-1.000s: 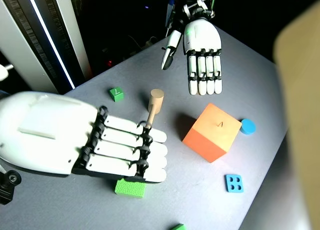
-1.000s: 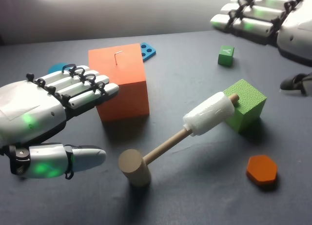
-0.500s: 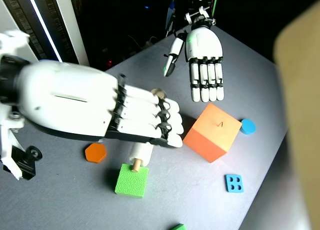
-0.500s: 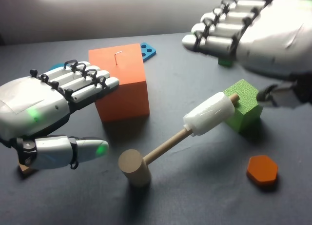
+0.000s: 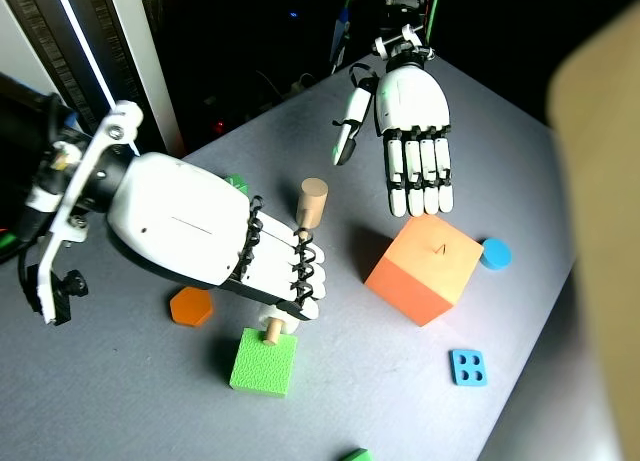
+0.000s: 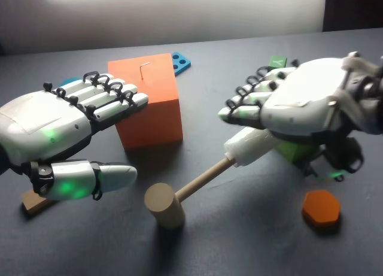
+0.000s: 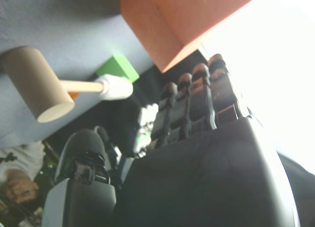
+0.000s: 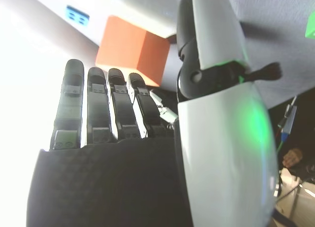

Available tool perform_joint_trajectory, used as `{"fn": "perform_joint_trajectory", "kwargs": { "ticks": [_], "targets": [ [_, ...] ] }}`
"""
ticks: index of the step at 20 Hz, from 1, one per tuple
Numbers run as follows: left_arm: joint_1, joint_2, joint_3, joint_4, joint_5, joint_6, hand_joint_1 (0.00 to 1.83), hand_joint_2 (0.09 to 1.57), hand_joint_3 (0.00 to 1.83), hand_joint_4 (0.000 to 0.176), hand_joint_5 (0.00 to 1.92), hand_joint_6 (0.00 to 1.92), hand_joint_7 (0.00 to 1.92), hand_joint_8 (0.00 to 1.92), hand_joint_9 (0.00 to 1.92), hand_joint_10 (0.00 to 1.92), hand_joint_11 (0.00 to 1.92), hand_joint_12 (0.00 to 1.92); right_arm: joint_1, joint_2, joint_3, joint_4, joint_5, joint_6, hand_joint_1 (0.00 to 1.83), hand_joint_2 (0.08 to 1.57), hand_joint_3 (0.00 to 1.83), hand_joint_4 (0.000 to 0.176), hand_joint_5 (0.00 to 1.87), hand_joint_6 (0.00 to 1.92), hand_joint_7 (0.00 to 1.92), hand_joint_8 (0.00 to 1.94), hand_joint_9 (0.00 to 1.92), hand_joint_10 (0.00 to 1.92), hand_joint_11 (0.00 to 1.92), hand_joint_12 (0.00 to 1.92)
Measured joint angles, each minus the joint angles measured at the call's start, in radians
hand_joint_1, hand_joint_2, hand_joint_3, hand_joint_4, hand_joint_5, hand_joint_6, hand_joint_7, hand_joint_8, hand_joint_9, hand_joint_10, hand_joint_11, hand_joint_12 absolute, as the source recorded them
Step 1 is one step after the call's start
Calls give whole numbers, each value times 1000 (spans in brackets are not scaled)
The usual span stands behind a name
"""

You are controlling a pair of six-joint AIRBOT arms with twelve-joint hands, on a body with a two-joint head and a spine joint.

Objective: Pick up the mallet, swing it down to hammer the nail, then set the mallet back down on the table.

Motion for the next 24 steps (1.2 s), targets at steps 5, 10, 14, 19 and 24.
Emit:
{"fn": "perform_joint_trajectory", "kwargs": {
  "ticks": [5, 10, 14, 19, 24],
  "targets": [
    [-7, -33, 33, -11, 2, 0, 0, 1257, 1, 0, 37, 9, 0, 0, 0, 0, 0, 0, -13, -76, 68, -91, 6, 39, 1281, 969, 7, 0, 0, 0, 0, 0, 0, 0, 0, 380],
    [-16, -47, 53, -23, 9, 5, 0, 1254, 0, 0, 29, 3, 0, 0, 0, 0, 0, 0, -52, -163, 143, -87, 14, 60, 1267, 954, 0, 0, 0, 0, 0, 0, 0, 0, 0, 453],
    [-16, -65, 81, -40, 10, 7, 0, 1255, 0, 0, 9, 0, 0, 0, 0, 0, 0, 0, -83, -230, 209, -95, 14, 63, 1263, 972, 2, 0, 0, 0, 0, 0, 0, 0, 0, 400],
    [-16, -77, 88, -47, 8, 8, 0, 1254, 0, 0, 24, 8, 0, 0, 0, 0, 0, 0, -94, -301, 273, -90, 31, 79, 1273, 994, 5, 0, 0, 0, 0, 0, 0, 0, 0, 415],
    [-12, -83, 90, -58, 8, 7, 0, 1255, 0, 0, 31, 6, 0, 0, 0, 0, 0, 0, -117, -344, 330, -90, 32, 80, 1329, 979, 0, 0, 0, 0, 0, 0, 28, 8, 0, 681]
  ]
}}
